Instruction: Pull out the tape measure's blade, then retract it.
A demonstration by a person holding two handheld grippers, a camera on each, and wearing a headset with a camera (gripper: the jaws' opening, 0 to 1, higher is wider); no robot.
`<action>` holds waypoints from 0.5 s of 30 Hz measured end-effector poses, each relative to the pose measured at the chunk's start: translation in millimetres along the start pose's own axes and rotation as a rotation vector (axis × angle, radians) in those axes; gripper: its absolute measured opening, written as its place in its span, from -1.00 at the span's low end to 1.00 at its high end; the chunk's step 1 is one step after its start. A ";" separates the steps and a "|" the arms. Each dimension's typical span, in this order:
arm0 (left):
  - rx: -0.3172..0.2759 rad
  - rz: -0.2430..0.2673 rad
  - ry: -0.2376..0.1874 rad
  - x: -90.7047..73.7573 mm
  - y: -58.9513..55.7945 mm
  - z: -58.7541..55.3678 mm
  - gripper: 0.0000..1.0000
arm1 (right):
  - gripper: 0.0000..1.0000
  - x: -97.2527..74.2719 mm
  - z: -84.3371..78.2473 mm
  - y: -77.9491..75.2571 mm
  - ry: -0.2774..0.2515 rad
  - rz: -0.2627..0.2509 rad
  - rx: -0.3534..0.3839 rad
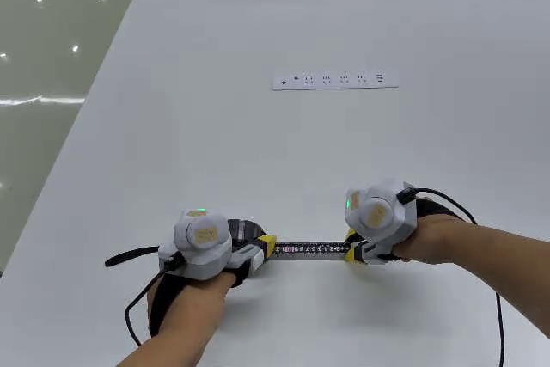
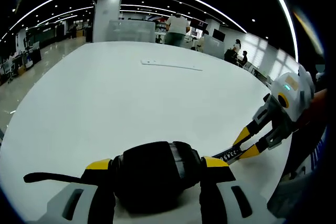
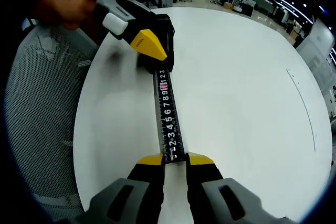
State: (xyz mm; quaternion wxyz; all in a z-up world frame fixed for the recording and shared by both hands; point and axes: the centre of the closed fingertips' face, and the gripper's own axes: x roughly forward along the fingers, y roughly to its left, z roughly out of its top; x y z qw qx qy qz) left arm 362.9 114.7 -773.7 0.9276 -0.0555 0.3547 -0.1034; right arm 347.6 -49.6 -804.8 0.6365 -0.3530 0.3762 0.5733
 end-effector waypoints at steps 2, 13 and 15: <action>0.000 -0.006 0.004 -0.5 -0.8 -0.7 0.23 | -0.77 0.8 2.1 0.7 -0.008 0.002 -0.008; -0.002 -0.007 0.001 -0.1 -1.0 -0.6 0.24 | -0.77 3.8 8.4 0.3 -0.017 0.014 -0.032; 0.000 -0.006 0.001 0.3 -0.9 -0.6 0.24 | -0.77 4.5 9.2 0.0 -0.021 0.015 -0.032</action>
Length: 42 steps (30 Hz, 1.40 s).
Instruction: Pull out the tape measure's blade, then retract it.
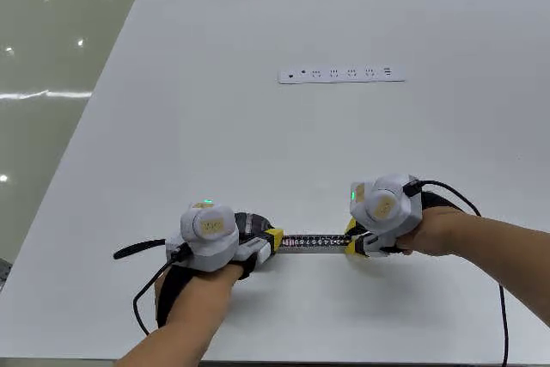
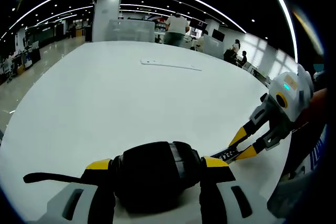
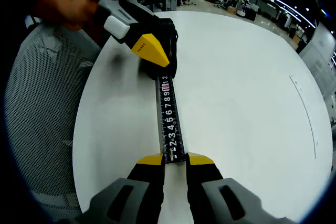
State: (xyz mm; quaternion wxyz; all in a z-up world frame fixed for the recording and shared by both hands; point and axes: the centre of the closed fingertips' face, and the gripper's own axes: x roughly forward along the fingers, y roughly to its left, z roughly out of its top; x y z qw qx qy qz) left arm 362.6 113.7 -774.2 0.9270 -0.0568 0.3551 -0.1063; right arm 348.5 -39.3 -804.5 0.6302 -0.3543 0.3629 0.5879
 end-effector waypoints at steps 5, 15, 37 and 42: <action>-0.002 0.002 0.002 0.7 0.5 -0.2 0.24 | -0.77 1.7 3.6 -0.3 -0.017 0.002 0.008; -0.002 0.000 0.007 1.0 0.7 -0.3 0.24 | -0.77 6.3 12.7 -0.3 -0.034 0.001 0.003; -0.007 -0.001 0.006 0.6 1.6 -0.2 0.23 | -0.78 13.5 28.0 2.9 -0.091 0.008 0.015; -0.009 -0.001 0.008 0.7 1.4 -0.2 0.23 | -0.78 14.7 30.6 3.3 -0.090 0.007 0.005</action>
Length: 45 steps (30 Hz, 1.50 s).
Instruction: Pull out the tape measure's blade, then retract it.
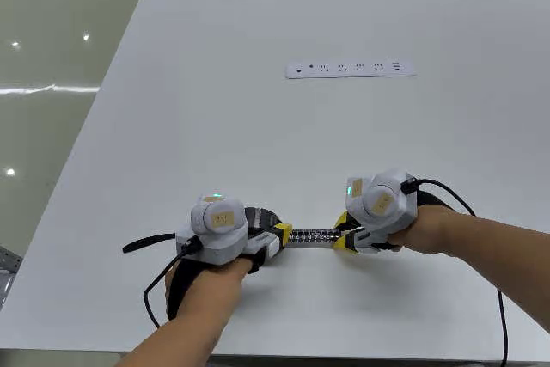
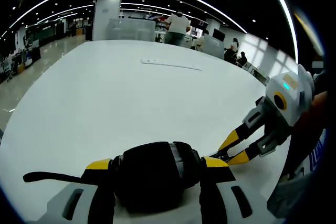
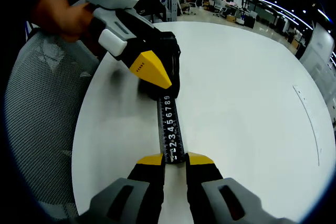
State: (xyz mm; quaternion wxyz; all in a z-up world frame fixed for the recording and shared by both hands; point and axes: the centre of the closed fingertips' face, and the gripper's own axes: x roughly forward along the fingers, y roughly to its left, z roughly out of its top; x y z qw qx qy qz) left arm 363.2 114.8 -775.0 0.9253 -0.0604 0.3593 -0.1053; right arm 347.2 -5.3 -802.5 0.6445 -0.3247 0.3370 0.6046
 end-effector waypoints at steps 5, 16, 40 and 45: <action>-0.002 0.000 0.002 -0.3 -0.2 -0.2 0.23 | -0.78 1.7 1.7 0.5 -0.003 0.001 -0.005; -0.007 -0.005 0.001 -1.1 -0.7 0.0 0.23 | -0.78 7.0 7.2 1.8 -0.009 0.003 -0.001; -0.015 -0.005 0.005 -0.3 0.3 0.0 0.23 | -0.78 14.2 18.9 3.5 -0.029 0.013 0.010; -0.018 -0.004 0.006 -0.4 0.1 0.0 0.23 | -0.78 15.9 21.4 3.5 -0.031 0.014 0.010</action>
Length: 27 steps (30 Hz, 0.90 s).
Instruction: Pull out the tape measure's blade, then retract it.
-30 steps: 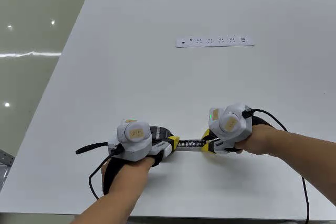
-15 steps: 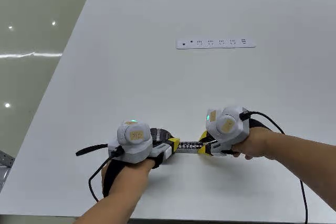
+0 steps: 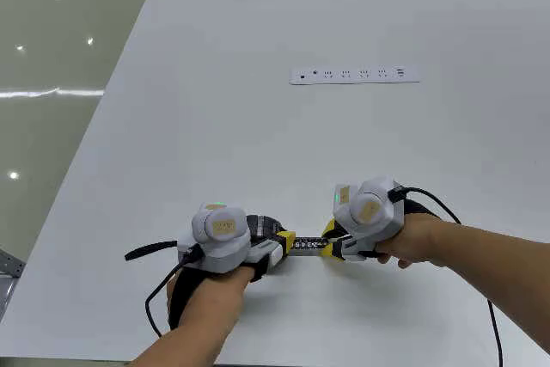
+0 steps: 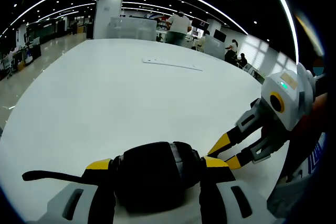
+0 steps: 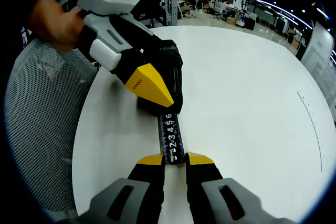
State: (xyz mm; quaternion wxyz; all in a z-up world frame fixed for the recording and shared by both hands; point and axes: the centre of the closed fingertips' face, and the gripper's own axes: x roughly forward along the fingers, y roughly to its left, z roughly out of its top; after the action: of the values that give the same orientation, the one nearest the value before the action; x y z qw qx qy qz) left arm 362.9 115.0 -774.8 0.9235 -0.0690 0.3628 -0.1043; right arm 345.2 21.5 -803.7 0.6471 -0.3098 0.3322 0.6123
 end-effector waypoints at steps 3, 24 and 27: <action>-0.001 0.000 0.000 0.0 -0.1 0.0 0.23 | -0.78 0.5 0.6 0.1 -0.001 0.000 0.000; -0.014 -0.013 0.003 -0.6 1.0 0.5 0.23 | -0.77 10.0 15.9 2.1 -0.022 0.005 0.006; -0.014 -0.012 0.002 -0.5 1.1 0.4 0.23 | -0.77 11.0 17.1 2.1 -0.021 0.006 -0.001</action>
State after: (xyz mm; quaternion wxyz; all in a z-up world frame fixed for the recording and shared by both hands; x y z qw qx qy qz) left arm 363.0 116.2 -774.3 0.9219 -0.0776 0.3641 -0.1073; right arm 344.3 41.8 -802.6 0.6485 -0.3027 0.3260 0.6177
